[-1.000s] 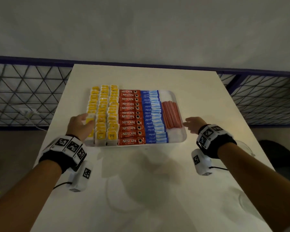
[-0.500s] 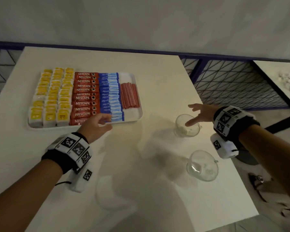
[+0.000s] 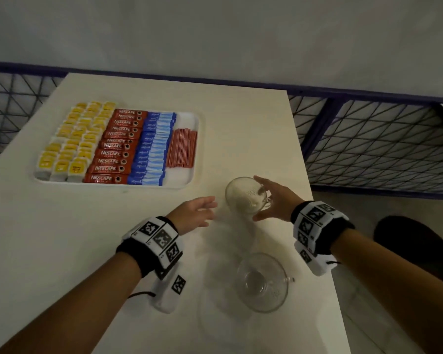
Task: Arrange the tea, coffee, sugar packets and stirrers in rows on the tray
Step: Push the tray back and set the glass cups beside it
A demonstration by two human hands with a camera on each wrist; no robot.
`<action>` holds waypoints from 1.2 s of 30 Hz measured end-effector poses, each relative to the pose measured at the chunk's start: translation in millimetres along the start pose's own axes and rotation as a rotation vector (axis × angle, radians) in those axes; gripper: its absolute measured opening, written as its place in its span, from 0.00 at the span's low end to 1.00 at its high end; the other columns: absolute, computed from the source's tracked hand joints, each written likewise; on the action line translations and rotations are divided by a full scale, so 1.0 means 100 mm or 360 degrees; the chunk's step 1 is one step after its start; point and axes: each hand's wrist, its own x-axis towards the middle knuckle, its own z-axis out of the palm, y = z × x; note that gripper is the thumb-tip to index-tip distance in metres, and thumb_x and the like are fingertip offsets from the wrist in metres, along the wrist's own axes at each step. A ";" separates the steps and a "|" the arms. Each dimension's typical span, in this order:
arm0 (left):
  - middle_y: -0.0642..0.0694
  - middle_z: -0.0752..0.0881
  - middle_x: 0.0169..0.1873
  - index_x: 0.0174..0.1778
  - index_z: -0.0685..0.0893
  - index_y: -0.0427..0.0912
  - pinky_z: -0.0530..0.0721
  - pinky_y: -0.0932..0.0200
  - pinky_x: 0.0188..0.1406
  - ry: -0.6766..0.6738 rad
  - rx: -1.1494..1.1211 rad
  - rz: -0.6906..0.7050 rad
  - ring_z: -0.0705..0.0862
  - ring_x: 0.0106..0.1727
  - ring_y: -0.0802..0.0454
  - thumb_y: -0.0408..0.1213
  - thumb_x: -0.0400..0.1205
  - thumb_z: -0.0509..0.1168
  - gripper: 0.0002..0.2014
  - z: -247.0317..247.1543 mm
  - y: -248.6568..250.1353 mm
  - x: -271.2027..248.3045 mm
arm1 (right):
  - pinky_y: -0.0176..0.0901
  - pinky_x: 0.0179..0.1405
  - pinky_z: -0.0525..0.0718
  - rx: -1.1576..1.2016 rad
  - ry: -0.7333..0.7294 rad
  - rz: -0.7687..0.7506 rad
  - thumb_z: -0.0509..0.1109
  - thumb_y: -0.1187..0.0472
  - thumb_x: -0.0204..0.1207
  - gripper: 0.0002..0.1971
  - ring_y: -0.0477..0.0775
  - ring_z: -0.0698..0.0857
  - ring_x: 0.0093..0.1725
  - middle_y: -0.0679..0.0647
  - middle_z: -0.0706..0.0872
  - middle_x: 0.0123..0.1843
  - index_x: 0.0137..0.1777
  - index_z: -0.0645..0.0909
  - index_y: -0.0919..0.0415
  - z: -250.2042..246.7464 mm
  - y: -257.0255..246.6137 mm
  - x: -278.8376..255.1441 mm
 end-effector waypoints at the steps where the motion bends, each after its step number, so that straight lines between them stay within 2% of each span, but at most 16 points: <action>1: 0.40 0.74 0.71 0.76 0.66 0.37 0.76 0.66 0.44 0.0005 -0.0010 -0.0001 0.76 0.60 0.50 0.22 0.82 0.59 0.25 0.01 0.03 0.03 | 0.37 0.61 0.70 0.0005 -0.0003 -0.0024 0.81 0.62 0.63 0.50 0.49 0.72 0.53 0.59 0.76 0.68 0.80 0.55 0.57 -0.01 -0.03 0.08; 3: 0.41 0.73 0.72 0.76 0.65 0.38 0.77 0.64 0.46 0.0034 0.0071 0.0032 0.76 0.60 0.50 0.22 0.81 0.60 0.26 0.01 0.08 0.09 | 0.41 0.66 0.70 0.0042 -0.0003 -0.0040 0.82 0.63 0.62 0.50 0.54 0.75 0.57 0.60 0.76 0.69 0.80 0.55 0.57 -0.04 -0.10 0.25; 5: 0.44 0.74 0.71 0.75 0.67 0.40 0.77 0.62 0.48 0.0055 0.0344 0.0097 0.77 0.58 0.51 0.22 0.80 0.61 0.26 -0.01 0.10 0.09 | 0.45 0.70 0.71 0.0069 -0.0007 -0.0045 0.81 0.62 0.63 0.50 0.59 0.76 0.65 0.61 0.75 0.70 0.81 0.55 0.58 -0.09 -0.17 0.42; 6: 0.46 0.74 0.70 0.74 0.67 0.42 0.77 0.64 0.48 0.0022 0.0525 0.0132 0.77 0.57 0.52 0.23 0.79 0.62 0.27 -0.01 0.10 0.07 | 0.45 0.69 0.71 0.0054 -0.0011 -0.0049 0.81 0.62 0.64 0.49 0.60 0.75 0.67 0.61 0.75 0.70 0.81 0.54 0.58 -0.11 -0.20 0.50; 8: 0.52 0.71 0.67 0.74 0.67 0.46 0.75 0.67 0.52 -0.0148 0.0907 0.0208 0.75 0.59 0.56 0.27 0.77 0.67 0.30 0.01 0.05 -0.02 | 0.46 0.68 0.70 0.0004 -0.0020 -0.0053 0.79 0.60 0.66 0.49 0.61 0.74 0.69 0.62 0.73 0.72 0.81 0.53 0.59 -0.16 -0.24 0.64; 10: 0.55 0.68 0.64 0.74 0.66 0.47 0.72 0.68 0.60 -0.0345 0.1134 0.0278 0.72 0.63 0.58 0.32 0.74 0.72 0.34 0.05 -0.04 -0.12 | 0.45 0.65 0.71 -0.0018 -0.0012 -0.0052 0.79 0.59 0.66 0.48 0.61 0.74 0.70 0.61 0.73 0.73 0.81 0.53 0.59 -0.20 -0.28 0.75; 14: 0.57 0.67 0.67 0.77 0.63 0.50 0.68 0.66 0.69 -0.0522 0.1252 0.0301 0.69 0.68 0.59 0.39 0.70 0.77 0.41 0.14 -0.19 -0.32 | 0.44 0.65 0.71 -0.0043 0.0042 -0.0042 0.79 0.57 0.66 0.48 0.61 0.74 0.71 0.61 0.74 0.72 0.81 0.54 0.58 -0.25 -0.32 0.85; 18: 0.58 0.66 0.72 0.79 0.57 0.55 0.66 0.64 0.72 -0.0555 0.1305 0.0331 0.68 0.71 0.60 0.49 0.63 0.80 0.52 0.29 -0.27 -0.47 | 0.53 0.73 0.67 -0.0114 0.0051 -0.0034 0.81 0.53 0.63 0.56 0.63 0.64 0.77 0.62 0.60 0.79 0.82 0.45 0.56 -0.24 -0.43 0.86; 22: 0.56 0.62 0.74 0.81 0.49 0.53 0.66 0.62 0.74 -0.0573 0.1270 0.0402 0.67 0.72 0.60 0.53 0.57 0.82 0.61 0.55 -0.32 -0.62 | 0.58 0.74 0.68 -0.0185 0.0084 0.0008 0.81 0.47 0.61 0.60 0.64 0.62 0.78 0.61 0.56 0.80 0.82 0.41 0.58 -0.18 -0.58 0.90; 26: 0.55 0.61 0.74 0.81 0.50 0.48 0.67 0.56 0.74 -0.0496 0.1390 0.0534 0.68 0.72 0.56 0.57 0.60 0.79 0.60 0.78 -0.31 -0.63 | 0.58 0.74 0.68 -0.0236 0.0068 0.0070 0.80 0.45 0.62 0.59 0.64 0.61 0.79 0.60 0.53 0.81 0.82 0.42 0.61 -0.10 -0.65 0.94; 29: 0.54 0.64 0.72 0.80 0.52 0.48 0.70 0.55 0.72 -0.0452 0.1427 0.0551 0.69 0.70 0.56 0.55 0.63 0.78 0.55 0.80 -0.26 -0.56 | 0.57 0.73 0.69 -0.0219 0.0092 0.0099 0.79 0.45 0.63 0.57 0.64 0.63 0.78 0.59 0.52 0.81 0.82 0.44 0.62 -0.09 -0.63 0.95; 33: 0.54 0.57 0.74 0.81 0.51 0.49 0.70 0.54 0.73 -0.0359 0.1396 0.0503 0.66 0.74 0.55 0.53 0.64 0.78 0.55 0.61 -0.19 -0.39 | 0.55 0.72 0.70 -0.0170 0.0112 0.0101 0.80 0.47 0.63 0.56 0.64 0.64 0.77 0.59 0.55 0.80 0.82 0.46 0.57 -0.12 -0.53 0.99; 36: 0.50 0.56 0.74 0.81 0.54 0.49 0.70 0.55 0.72 -0.0234 0.1398 0.0473 0.70 0.72 0.51 0.52 0.63 0.79 0.54 0.35 -0.06 -0.21 | 0.57 0.72 0.70 -0.0169 0.0052 0.0102 0.80 0.48 0.64 0.55 0.65 0.64 0.77 0.61 0.59 0.79 0.82 0.45 0.53 -0.20 -0.50 1.00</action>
